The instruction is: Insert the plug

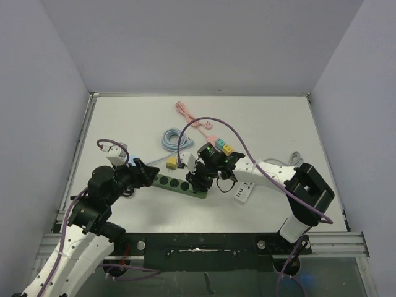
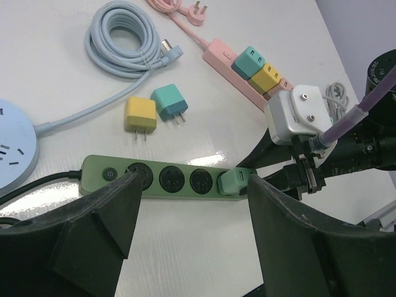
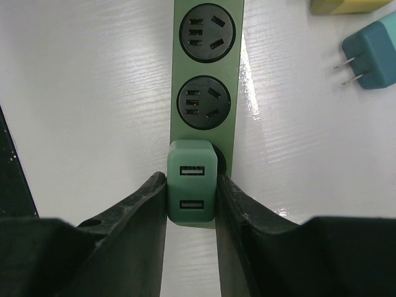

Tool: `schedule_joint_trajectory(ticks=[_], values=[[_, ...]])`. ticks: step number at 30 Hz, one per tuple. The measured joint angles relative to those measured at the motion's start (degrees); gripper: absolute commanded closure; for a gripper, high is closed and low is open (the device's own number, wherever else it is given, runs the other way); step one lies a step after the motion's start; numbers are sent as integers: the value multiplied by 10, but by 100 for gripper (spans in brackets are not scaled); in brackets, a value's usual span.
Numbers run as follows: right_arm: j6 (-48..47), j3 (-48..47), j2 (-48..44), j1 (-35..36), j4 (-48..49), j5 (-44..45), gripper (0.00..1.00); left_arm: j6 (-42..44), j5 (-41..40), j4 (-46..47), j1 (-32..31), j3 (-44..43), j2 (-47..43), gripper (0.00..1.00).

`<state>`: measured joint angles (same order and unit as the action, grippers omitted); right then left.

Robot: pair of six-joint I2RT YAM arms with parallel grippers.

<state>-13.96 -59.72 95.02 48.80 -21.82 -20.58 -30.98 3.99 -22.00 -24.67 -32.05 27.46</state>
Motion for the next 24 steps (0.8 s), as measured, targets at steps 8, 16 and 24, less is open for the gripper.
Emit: schedule_joint_trajectory(ticks=[8,16,24], values=[[7,-17,10,10,-25,29,99,0,-10,-1,0,0,0,32],[-11,12,-30,-9,-23,30,92,0,-14,-3,0,0,0,32],[-36,32,-57,-61,-45,31,59,0,-14,-7,0,0,5,32]])
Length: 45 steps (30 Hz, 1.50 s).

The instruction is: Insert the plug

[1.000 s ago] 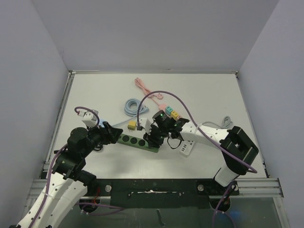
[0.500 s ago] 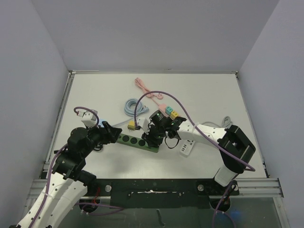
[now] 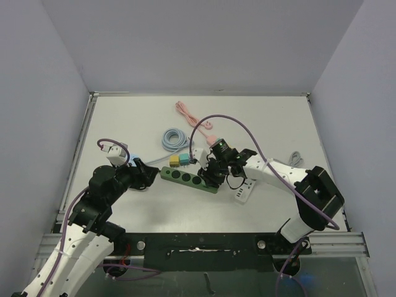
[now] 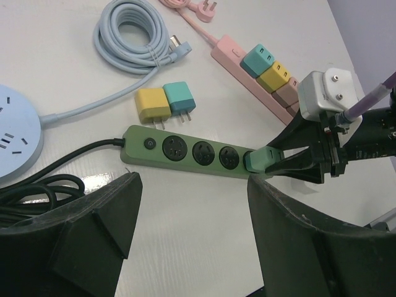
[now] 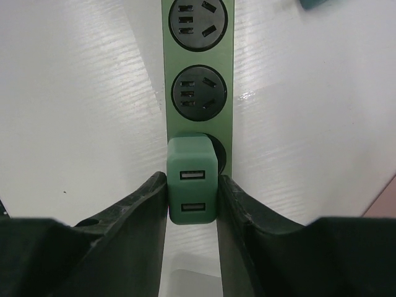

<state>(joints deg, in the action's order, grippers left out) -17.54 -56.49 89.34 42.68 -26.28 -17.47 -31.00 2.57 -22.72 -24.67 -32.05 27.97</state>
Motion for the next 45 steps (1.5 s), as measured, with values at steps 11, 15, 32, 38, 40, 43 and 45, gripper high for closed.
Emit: schedule_joint_trajectory(ticks=[11,15,32,38,40,43,45], values=[[-5,-36,52,-21,-95,41,44,0,-4,-3,0,0,0,32],[-5,-52,58,-21,-108,42,41,0,-5,-3,0,0,0,32],[-10,-82,44,-14,-100,-1,53,0,-8,-7,0,0,0,32],[-10,-84,54,9,-98,12,77,0,-8,-7,0,0,-1,32],[-9,-92,65,16,-102,20,96,0,-8,-7,0,0,-2,32],[0,-108,78,23,-116,37,100,0,-8,-7,0,0,-3,32],[8,-125,90,28,-133,52,100,0,-9,-7,0,0,-3,32]])
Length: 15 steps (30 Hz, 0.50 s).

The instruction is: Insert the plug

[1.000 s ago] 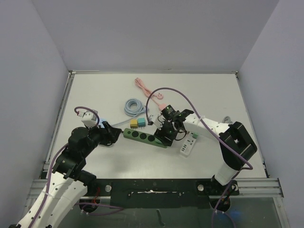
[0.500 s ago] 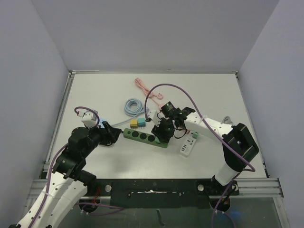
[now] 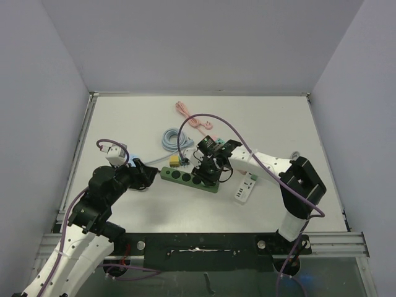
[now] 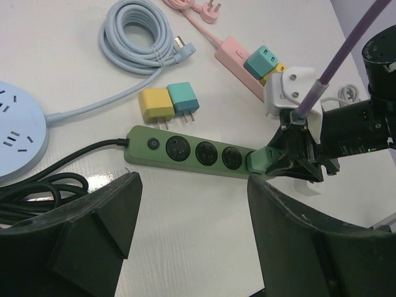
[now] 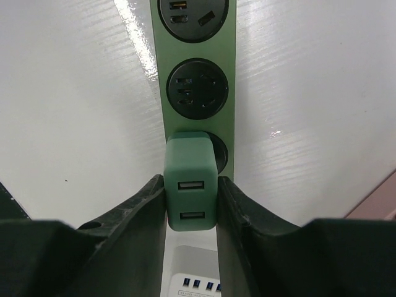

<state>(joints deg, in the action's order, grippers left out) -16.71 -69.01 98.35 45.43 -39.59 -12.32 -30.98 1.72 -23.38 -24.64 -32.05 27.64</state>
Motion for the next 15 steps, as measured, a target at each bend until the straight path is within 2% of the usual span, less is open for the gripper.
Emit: schedule_joint_trajectory(ticks=[7,15], values=[[25,-39,40,15,-42,40,100,0,0,0,0,0,-4,32],[34,-24,43,31,-34,71,100,0,0,0,0,0,-5,32]])
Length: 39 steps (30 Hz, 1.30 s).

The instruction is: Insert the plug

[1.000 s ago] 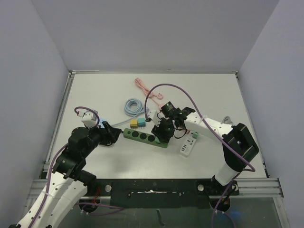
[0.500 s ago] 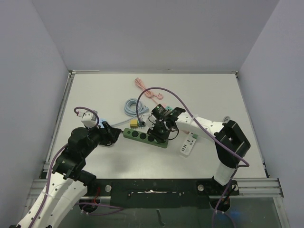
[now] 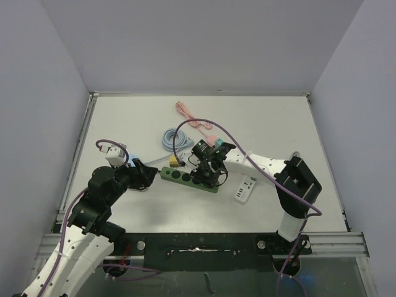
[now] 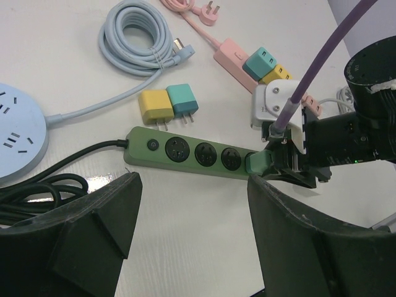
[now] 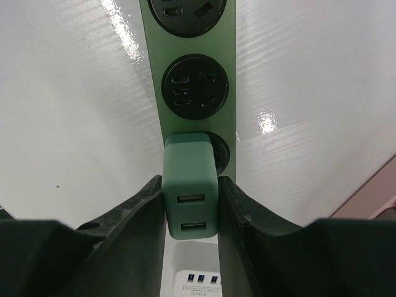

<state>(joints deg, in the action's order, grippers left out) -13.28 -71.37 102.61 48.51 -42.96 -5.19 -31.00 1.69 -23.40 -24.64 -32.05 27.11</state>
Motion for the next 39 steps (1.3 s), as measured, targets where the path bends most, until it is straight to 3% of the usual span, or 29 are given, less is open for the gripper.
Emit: schedule_joint_trajectory(ticks=[12,16,21,25,34,39], values=[[-14,45,-9,35,57,62,100,0,-2,0,0,0,9,32],[-12,52,-31,35,71,61,89,0,-6,0,0,0,14,32],[-6,63,-48,31,81,50,56,0,-13,-1,0,0,17,32],[11,81,-90,13,99,47,50,-1,-15,0,1,0,22,31],[19,81,-136,-5,119,20,48,-3,-15,-2,0,0,41,31],[15,81,-122,-5,116,0,57,-5,-17,-2,1,0,42,31]])
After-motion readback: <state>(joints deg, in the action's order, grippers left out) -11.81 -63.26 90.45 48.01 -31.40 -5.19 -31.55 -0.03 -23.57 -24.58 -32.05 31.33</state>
